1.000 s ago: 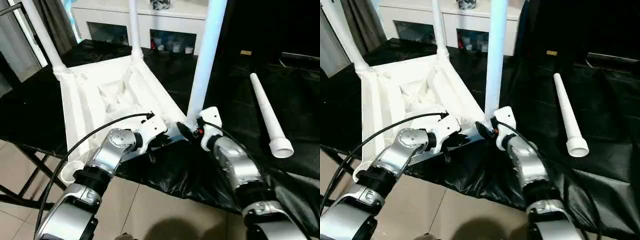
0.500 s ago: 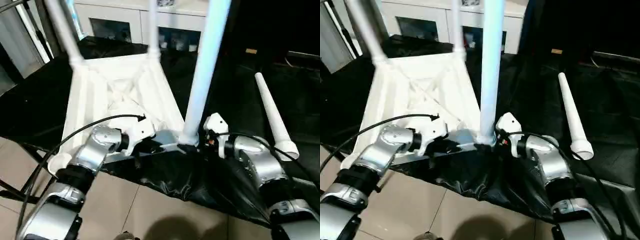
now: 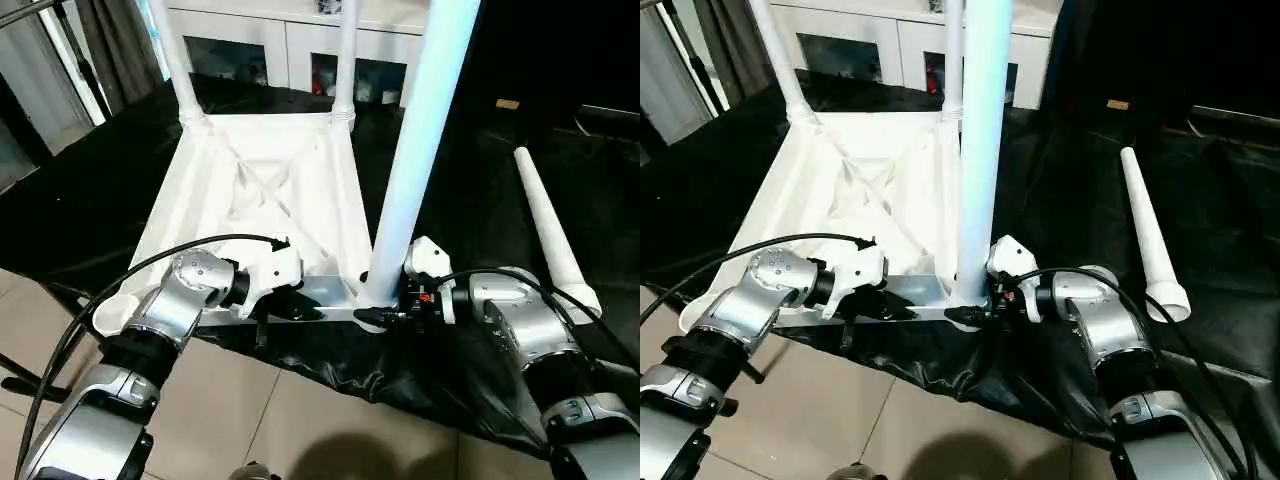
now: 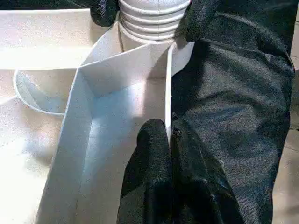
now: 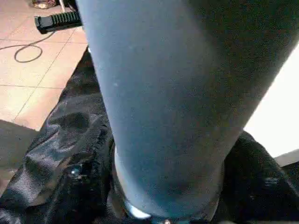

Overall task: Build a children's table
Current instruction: Rotate leg to tighten

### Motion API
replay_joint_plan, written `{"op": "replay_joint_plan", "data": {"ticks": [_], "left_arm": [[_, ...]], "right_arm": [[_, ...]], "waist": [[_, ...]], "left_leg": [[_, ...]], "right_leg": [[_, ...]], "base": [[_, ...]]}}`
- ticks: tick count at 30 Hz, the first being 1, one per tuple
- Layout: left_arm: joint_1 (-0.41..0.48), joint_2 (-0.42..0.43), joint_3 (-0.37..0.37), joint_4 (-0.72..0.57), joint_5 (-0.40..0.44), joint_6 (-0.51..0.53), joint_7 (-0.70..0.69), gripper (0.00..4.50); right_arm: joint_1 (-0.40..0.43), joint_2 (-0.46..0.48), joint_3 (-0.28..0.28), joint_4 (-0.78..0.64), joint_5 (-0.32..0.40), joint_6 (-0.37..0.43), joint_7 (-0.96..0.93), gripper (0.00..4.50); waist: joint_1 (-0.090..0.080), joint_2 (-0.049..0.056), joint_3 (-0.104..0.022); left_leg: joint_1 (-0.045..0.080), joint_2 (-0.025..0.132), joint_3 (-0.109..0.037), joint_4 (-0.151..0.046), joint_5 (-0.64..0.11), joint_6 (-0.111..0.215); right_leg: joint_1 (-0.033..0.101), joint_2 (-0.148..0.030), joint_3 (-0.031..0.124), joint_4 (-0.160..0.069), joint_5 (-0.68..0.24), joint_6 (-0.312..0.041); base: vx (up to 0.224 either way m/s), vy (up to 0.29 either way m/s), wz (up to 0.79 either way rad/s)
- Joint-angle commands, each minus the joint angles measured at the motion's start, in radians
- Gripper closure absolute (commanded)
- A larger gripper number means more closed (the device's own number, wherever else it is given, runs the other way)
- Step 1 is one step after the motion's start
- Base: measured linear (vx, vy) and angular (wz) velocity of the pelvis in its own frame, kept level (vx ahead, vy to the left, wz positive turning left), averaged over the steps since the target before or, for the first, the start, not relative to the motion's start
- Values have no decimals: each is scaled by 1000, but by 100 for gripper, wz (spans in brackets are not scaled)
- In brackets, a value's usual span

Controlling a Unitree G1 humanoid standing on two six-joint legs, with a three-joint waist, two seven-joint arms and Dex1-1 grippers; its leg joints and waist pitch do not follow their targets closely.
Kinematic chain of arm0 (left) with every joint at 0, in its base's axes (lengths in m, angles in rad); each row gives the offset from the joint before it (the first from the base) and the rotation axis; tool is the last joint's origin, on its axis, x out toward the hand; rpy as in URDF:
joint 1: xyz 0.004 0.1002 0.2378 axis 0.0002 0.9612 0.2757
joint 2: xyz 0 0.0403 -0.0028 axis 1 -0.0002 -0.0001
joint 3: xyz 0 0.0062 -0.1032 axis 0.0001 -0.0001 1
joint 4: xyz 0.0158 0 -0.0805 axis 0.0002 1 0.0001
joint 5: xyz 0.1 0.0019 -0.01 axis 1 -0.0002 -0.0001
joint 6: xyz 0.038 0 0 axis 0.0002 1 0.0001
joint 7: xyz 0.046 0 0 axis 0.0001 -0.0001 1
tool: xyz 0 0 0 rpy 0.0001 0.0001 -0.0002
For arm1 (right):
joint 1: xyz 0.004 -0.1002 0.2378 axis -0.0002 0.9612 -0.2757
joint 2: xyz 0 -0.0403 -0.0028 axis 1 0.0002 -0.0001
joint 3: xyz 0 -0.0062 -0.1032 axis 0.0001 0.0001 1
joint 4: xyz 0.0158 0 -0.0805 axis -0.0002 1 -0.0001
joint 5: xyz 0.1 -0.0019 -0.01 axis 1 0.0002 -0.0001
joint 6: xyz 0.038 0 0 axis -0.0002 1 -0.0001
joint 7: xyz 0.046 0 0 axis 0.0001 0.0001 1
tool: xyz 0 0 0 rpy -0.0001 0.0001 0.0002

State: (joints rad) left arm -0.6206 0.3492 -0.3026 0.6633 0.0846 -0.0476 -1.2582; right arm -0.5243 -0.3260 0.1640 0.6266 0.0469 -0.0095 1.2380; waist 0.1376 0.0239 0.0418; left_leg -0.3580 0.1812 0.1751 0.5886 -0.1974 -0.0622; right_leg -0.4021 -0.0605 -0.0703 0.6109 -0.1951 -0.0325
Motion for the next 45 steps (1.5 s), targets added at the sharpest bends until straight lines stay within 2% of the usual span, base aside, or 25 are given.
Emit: {"op": "replay_joint_plan", "data": {"ticks": [1, 2, 4, 5, 6, 7, 8, 9, 10, 11, 12, 13, 14, 15, 16, 17, 19, 22, 23, 27, 30, 35, 37, 45], "left_arm": [[-45, -35, 10, 30, 27, 12, 142, 450], [-52, -43, 14, 42, 37, 21, 179, 450], [-71, -72, 30, 70, 57, 50, 286, 450], [-78, -89, 39, 77, 56, 66, 321, 450], [-89, -115, 43, 85, 65, 81, 380, 450], [-90, -119, 44, 86, 67, 83, 388, 450], [-96, -134, 46, 91, 72, 92, 420, 450], [-102, -159, 47, 92, 77, 115, 458, 450], [-109, -186, 48, 97, 83, 129, 502, 450], [-115, -217, 42, 99, 90, 138, 533, 450], [-118, -234, 38, 101, 95, 142, 549, 450], [-123, -256, 34, 105, 102, 144, 575, 450], [-125, -271, 30, 107, 107, 146, 589, 450], [-128, -284, 25, 112, 111, 141, 600, 450], [-128, -294, 20, 115, 114, 138, 608, 450], [-128, -300, 14, 118, 119, 131, 611, 450], [-125, -301, 2, 117, 126, 113, 602, 450], [-97, -270, -2, 78, 109, 70, 538, 450], [-94, -264, -3, 74, 109, 63, 529, 450], [-70, -222, -4, 51, 97, 29, 466, 450], [-52, -193, 5, 33, 69, 13, 399, 450], [-29, -138, 21, -3, 13, 2, 277, 450], [-22, -111, 22, -14, -4, 3, 221, 450], [-11, -24, 5, -27, -23, -6, 75, 450]], "right_arm": [[34, 58, 81, -28, -13, 27, 2, 168], [38, 67, 73, -25, -21, 37, -40, 174], [36, 108, 41, 13, -65, 24, -227, 178], [33, 127, 25, 28, -74, 35, -297, 181], [29, 161, -3, 47, -76, 55, -396, 181], [28, 166, -7, 50, -76, 58, -410, 182], [26, 185, -22, 60, -76, 68, -463, 182], [20, 216, -47, 78, -74, 82, -550, 182], [12, 249, -70, 97, -70, 91, -632, 182], [2, 284, -79, 114, -81, 86, -723, 182], [-3, 302, -82, 122, -87, 83, -771, 182], [-9, 326, -84, 131, -93, 79, -822, 182], [-14, 348, -92, 138, -87, 81, -848, 182], [-19, 368, -104, 145, -80, 77, -872, 182], [-21, 383, -111, 148, -76, 69, -887, 182], [-24, 392, -117, 150, -75, 55, -901, 148], [-26, 392, -112, 145, -81, 14, -892, 113], [-4, 343, -117, 100, -50, -41, -789, 100], [-3, 335, -120, 98, -46, -45, -783, 70], [-5, 267, -125, 96, -44, -110, -714, 56], [-8, 216, -114, 99, -42, -129, -625, 21], [1, 133, -72, 75, -10, -137, -379, 21], [0, 107, -55, 67, 0, -144, -289, 21], [-36, 50, -6, 98, 11, -149, -78, 21]], "waist": [[-4, -15, -56], [-3, -13, -53], [-8, -14, -45], [-10, -13, -45], [-13, -15, -44], [-20, -15, -42], [-22, -16, -44], [-30, -8, -43], [-33, -12, -43], [-34, 0, -44], [-38, -5, -45], [-39, -1, -46], [-38, -3, -47], [-35, -3, -49], [-35, 5, -51], [-36, 3, -53], [-31, 2, -55], [-30, 4, -60], [-31, 2, -59], [-30, 2, -59], [-30, 3, -58], [-22, 4, -62], [-22, 4, -61], [-21, 4, -60]], "left_leg": [[3, 59, -14, -64, -119, 89], [5, 58, -14, -66, -130, 84], [10, 57, -16, -74, -182, 56], [18, 54, -18, -77, -215, 32], [20, 53, -22, -80, -232, 17], [19, 53, -23, -83, -240, 10], [19, 53, -24, -83, -239, 8], [19, 53, -24, -83, -249, 5], [18, 52, -24, -84, -252, 7], [18, 50, -25, -83, -250, 3], [17, 51, -26, -85, -250, -1], [19, 50, -24, -83, -248, -5], [19, 50, -25, -82, -248, -2], [19, 49, -22, -80, -235, 7], [15, 50, -24, -79, -221, 14], [11, 50, -24, -80, -206, 18], [5, 50, -23, -77, -174, 30], [3, 51, -22, -72, -148, 48], [2, 51, -21, -71, -147, 58], [-1, 51, -19, -68, -138, 76], [-3, 52, -18, -66, -119, 89], [-5, 57, -16, -59, -101, 114], [-6, 58, -15, -59, -104, 124], [-5, 60, -15, -59, -120, 119]], "right_leg": [[54, -96, 54, -68, -143, -208], [52, -95, 54, -72, -166, -204], [48, -98, 55, -86, -283, -176], [47, -101, 55, -96, -378, -152], [46, -102, 55, -102, -435, -131], [44, -102, 56, -105, -461, -120], [46, -103, 56, -106, -460, -116], [42, -102, 57, -108, -457, -117], [42, -101, 56, -110, -461, -115], [42, -100, 57, -109, -449, -117], [41, -98, 57, -108, -428, -120], [39, -97, 58, -108, -400, -127], [41, -97, 58, -106, -388, -130], [40, -98, 61, -104, -355, -138], [43, -97, 62, -97, -312, -150], [48, -95, 60, -95, -283, -152], [52, -97, 59, -85, -196, -170], [57, -96, 58, -76, -115, -188], [57, -96, 58, -75, -102, -197], [59, -98, 57, -75, -105, -205], [58, -96, 56, -71, -88, -213], [60, -95, 52, -61, -40, -237], [58, -94, 51, -60, -25, -243], [55, -94, 50, -60, -54, -253]], "base": [[0, 0, 0], [0, 0, 0], [0, 0, 0], [0, 0, 0], [0, 0, 0], [0, 0, 0], [0, 0, 0], [0, 0, 0], [0, 0, 0], [0, 0, 0], [0, 0, 0], [0, 0, 0], [0, 0, 0], [0, 0, 0], [0, 0, 0], [0, 0, 0], [0, 0, 0], [0, 0, 0], [0, 0, 0], [0, 0, 0], [0, 0, 0], [0, 0, 0], [0, 0, 0], [0, 0, 0]]}}
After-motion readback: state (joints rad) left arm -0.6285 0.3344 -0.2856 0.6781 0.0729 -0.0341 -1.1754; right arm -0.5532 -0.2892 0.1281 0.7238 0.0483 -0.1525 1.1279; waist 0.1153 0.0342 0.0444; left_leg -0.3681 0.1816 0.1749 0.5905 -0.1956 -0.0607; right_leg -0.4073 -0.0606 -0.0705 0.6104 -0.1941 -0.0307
